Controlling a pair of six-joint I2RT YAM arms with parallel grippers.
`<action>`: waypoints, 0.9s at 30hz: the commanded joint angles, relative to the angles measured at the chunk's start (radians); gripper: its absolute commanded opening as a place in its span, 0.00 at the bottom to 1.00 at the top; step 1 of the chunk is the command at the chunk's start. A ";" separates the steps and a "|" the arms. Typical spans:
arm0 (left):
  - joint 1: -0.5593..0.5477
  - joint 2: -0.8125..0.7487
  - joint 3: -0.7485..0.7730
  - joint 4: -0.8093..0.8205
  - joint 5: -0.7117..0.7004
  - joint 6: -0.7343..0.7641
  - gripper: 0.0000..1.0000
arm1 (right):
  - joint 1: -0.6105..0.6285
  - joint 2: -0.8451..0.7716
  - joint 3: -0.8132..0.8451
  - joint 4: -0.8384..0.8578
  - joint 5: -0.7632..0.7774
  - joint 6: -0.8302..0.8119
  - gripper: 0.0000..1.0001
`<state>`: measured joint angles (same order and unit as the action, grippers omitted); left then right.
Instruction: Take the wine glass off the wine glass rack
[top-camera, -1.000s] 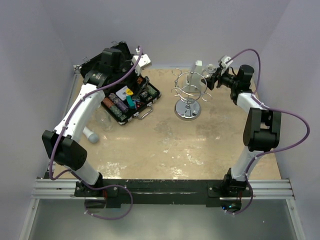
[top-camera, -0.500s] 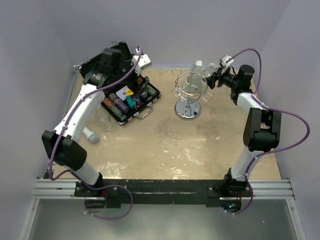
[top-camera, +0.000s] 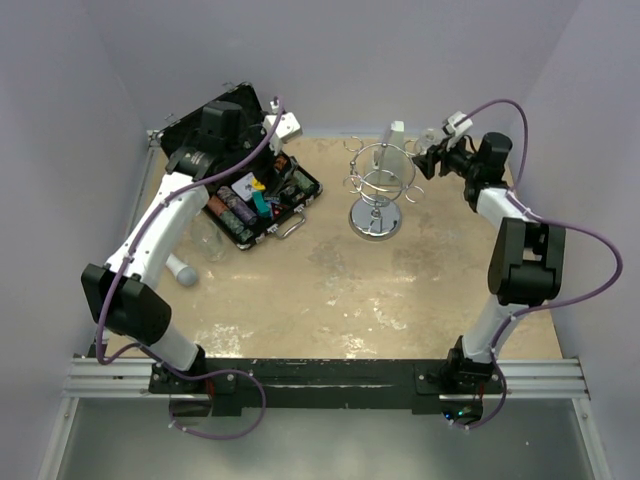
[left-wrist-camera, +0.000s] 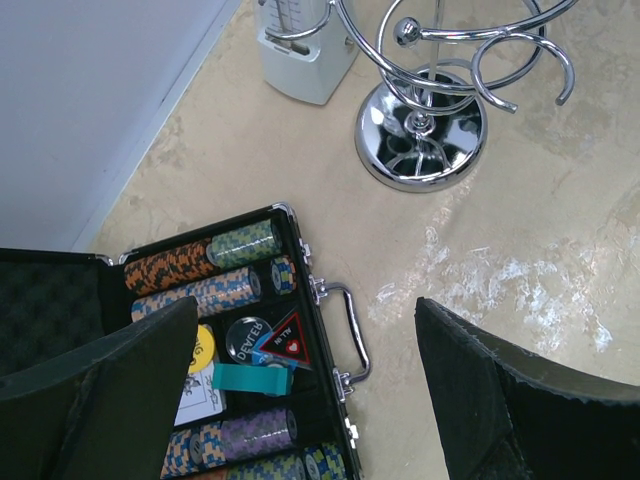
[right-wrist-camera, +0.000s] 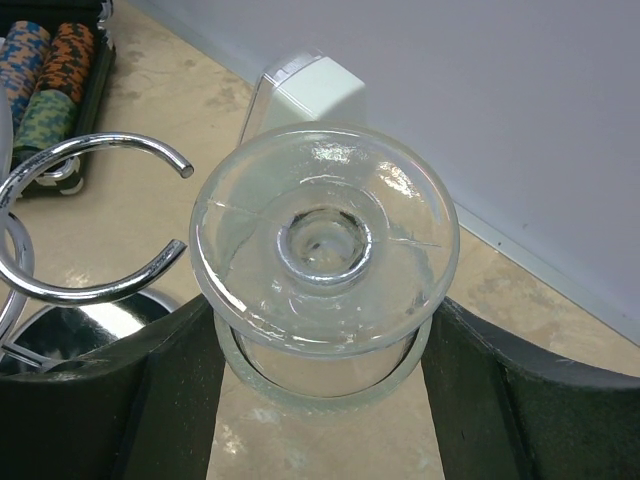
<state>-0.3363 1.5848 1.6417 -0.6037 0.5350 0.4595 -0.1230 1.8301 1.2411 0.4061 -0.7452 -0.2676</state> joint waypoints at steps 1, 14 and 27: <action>0.000 -0.049 -0.010 0.056 0.028 -0.019 0.94 | -0.007 -0.109 -0.005 0.042 0.043 -0.019 0.39; -0.001 -0.065 -0.022 0.142 -0.006 -0.053 0.96 | -0.015 -0.230 -0.020 -0.007 0.139 -0.018 0.39; -0.046 -0.379 -0.470 0.794 -0.055 0.062 1.00 | -0.010 -0.537 0.018 -0.116 -0.005 0.385 0.38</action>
<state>-0.3515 1.2926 1.2461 -0.1322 0.4881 0.4488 -0.1322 1.3952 1.2003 0.2512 -0.6567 -0.0917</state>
